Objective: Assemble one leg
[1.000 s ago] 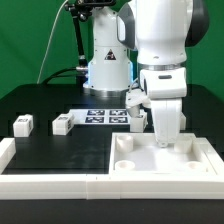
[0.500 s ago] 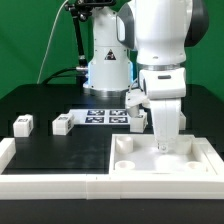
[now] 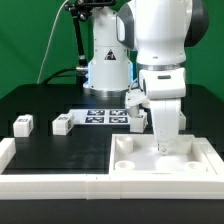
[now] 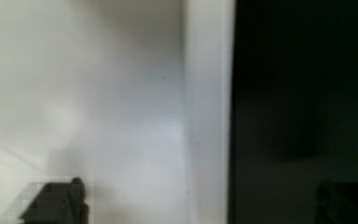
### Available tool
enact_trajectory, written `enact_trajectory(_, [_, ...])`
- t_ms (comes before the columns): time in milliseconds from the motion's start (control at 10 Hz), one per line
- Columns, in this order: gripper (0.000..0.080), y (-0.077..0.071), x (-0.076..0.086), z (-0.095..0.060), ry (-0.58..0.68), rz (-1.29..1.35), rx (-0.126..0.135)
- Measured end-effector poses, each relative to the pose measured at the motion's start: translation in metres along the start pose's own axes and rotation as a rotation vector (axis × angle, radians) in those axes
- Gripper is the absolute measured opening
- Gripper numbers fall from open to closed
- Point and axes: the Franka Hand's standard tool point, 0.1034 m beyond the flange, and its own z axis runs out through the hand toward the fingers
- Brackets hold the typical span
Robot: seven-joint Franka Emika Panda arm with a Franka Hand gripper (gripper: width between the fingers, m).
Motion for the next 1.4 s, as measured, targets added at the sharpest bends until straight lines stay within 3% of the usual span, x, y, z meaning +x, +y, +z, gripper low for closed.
enact_trajectory(100, [0.0649,-0.002,0.002,-0.003,-0.002,0.026,-0.001])
enact_trajectory(200, [0.0649,-0.009,0.007,-0.017,-0.010,0.046,-0.014])
enact_trajectory(500, [0.0649,-0.037,0.018,-0.045,-0.028,0.108,-0.035])
enact_trajectory(800, [0.0649,-0.038,0.015,-0.040,-0.027,0.156,-0.026])
enact_trajectory(1100, [0.0649,-0.038,0.015,-0.040,-0.023,0.386,-0.028])
enact_trajectory(1300, [0.0649,-0.048,0.016,-0.037,0.000,0.712,-0.034])
enact_trajectory(1400, [0.0649,-0.057,0.017,-0.035,0.003,0.894,-0.021])
